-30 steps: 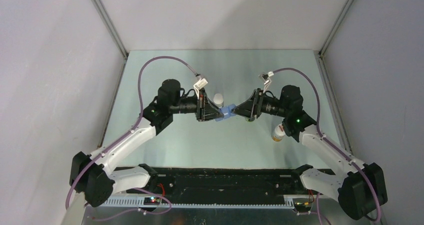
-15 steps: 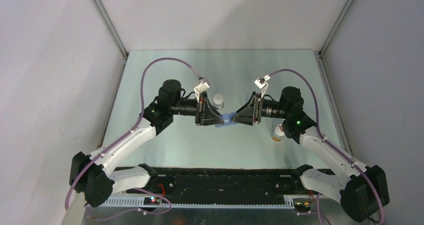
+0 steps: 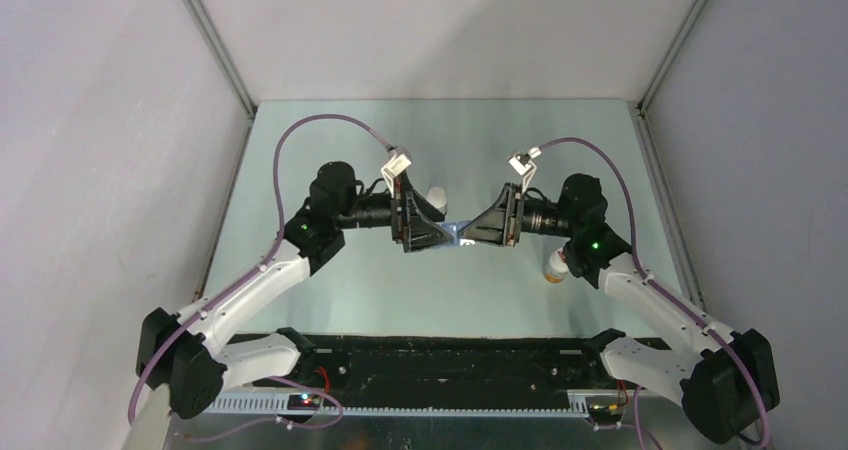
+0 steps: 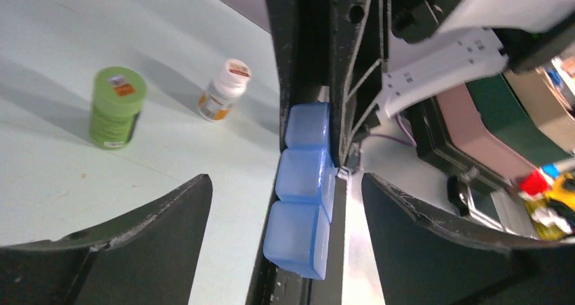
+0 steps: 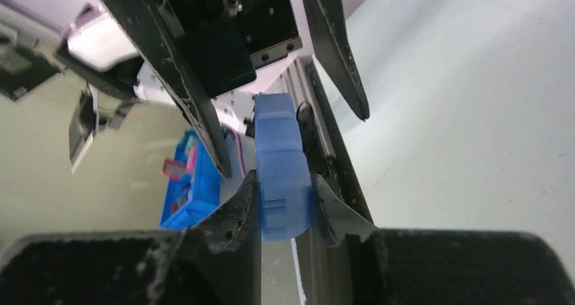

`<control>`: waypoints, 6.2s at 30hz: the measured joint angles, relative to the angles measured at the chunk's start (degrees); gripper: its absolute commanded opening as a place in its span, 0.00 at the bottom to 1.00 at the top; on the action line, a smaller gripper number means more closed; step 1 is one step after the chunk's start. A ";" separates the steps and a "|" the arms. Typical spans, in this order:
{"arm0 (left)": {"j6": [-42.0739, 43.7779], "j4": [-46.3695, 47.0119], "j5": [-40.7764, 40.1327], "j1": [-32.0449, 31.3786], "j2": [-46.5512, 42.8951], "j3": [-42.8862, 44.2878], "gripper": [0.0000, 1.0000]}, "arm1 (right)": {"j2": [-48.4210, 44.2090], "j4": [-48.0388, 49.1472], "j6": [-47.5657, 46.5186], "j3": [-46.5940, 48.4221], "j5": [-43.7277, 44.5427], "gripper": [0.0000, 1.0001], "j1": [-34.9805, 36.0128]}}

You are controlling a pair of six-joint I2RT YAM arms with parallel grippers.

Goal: Sort the pills into containers
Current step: Open the pill container at the center of the board, then place the pill container at the center of the board.

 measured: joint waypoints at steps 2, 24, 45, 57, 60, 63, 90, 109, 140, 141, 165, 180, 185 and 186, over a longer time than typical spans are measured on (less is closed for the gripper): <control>-3.61 4.79 -3.23 0.02 -0.52 -1.70 0.91 | 0.00 1.01 3.17 0.00 3.02 0.00 0.07; -39.32 39.69 -29.40 0.04 0.35 -10.95 0.63 | 3.08 23.21 35.67 -3.10 27.02 0.05 2.27; -41.55 35.95 -27.82 2.82 3.34 -9.92 0.00 | 3.45 11.65 24.50 -2.34 28.96 0.99 1.40; -25.51 -2.89 -27.98 7.08 -0.57 5.05 0.00 | -4.46 -19.15 -17.07 11.41 32.33 0.99 6.91; -22.64 -8.11 -27.74 7.89 -0.57 6.14 0.00 | -1.55 -24.65 -26.84 16.85 36.87 0.99 13.92; -20.04 -11.52 -26.82 8.11 -0.57 6.54 0.00 | 2.91 -28.41 -34.21 20.44 42.42 0.99 20.37; -13.62 -15.34 -17.66 8.11 -1.62 7.26 0.00 | 15.12 -30.47 -42.53 25.22 59.28 0.44 28.26; -14.23 -11.15 -17.22 8.04 -2.25 7.04 0.00 | 12.37 -21.40 -26.99 20.85 19.17 0.70 9.64; -11.13 -11.91 -15.74 8.72 -3.91 5.27 0.00 | 14.62 -4.74 -1.16 15.98 12.63 0.46 1.84; -11.13 -11.93 -15.65 8.74 -3.93 4.94 0.00 | 15.12 -3.82 -0.79 15.98 11.39 0.44 1.88; -10.97 -12.90 -15.06 9.25 -6.38 2.89 0.93 | 15.93 -6.27 -6.84 15.98 5.16 0.00 2.14; -4.63 -25.86 -46.62 9.73 -16.65 1.84 1.00 | 17.77 -21.70 -16.06 14.62 11.69 0.00 4.85; -4.00 -26.08 -50.73 9.73 -17.68 1.84 0.99 | 24.35 -26.34 -18.58 13.16 15.87 0.00 8.90; -3.98 -26.05 -50.90 9.73 -17.68 1.84 0.99 | 25.90 -26.91 -18.75 13.05 16.41 0.00 9.62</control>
